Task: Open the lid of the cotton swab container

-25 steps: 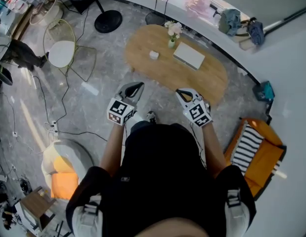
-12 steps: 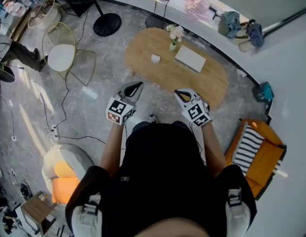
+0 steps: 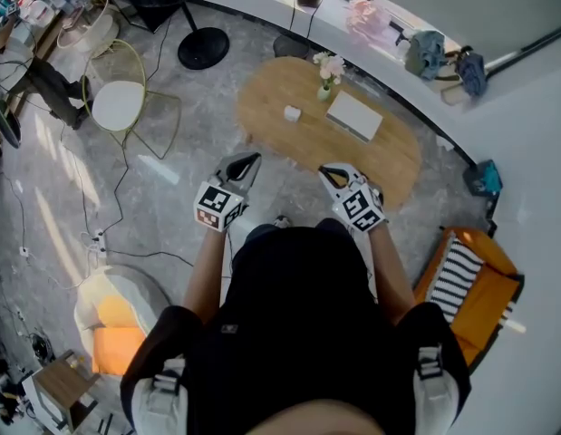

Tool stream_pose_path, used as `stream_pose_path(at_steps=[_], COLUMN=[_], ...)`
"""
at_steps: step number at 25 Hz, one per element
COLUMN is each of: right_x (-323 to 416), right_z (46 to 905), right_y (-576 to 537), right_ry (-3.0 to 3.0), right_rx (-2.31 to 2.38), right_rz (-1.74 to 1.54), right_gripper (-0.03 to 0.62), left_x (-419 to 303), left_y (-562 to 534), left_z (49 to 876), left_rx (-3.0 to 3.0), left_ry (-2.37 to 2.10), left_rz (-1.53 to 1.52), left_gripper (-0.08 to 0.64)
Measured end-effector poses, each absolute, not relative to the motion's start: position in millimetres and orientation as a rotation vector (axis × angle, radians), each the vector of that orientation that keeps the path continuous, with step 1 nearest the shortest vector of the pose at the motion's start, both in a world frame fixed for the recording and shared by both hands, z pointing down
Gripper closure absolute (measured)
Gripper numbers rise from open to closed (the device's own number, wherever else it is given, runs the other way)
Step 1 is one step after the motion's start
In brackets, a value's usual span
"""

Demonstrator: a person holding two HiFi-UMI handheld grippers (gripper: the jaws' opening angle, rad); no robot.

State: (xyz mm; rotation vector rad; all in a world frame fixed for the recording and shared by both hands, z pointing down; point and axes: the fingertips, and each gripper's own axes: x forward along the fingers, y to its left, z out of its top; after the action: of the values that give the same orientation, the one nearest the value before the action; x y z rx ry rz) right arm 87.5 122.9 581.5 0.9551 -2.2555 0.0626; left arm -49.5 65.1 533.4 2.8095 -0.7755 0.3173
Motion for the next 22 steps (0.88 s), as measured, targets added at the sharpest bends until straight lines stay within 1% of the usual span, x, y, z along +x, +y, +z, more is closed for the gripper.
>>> stream_pose_path(at_steps=[9,22], right_x=[92.0,74.9], right_z=[595.1,600.9], right_y=[138.9,128.4], right_ry=[-2.233,-2.245], right_rx=[0.952,0.880], right_rz=[0.098,0.077], right_gripper=[0.595,0.595], left_x=[-49.6,-80.8], left_y=[75.0,70.4], left_z=[538.4,538.9], left_rx=[2.802,2.761], left_ry=[-0.770,-0.883], left_rz=[0.309,0.289], left_gripper=[0.560,0.560])
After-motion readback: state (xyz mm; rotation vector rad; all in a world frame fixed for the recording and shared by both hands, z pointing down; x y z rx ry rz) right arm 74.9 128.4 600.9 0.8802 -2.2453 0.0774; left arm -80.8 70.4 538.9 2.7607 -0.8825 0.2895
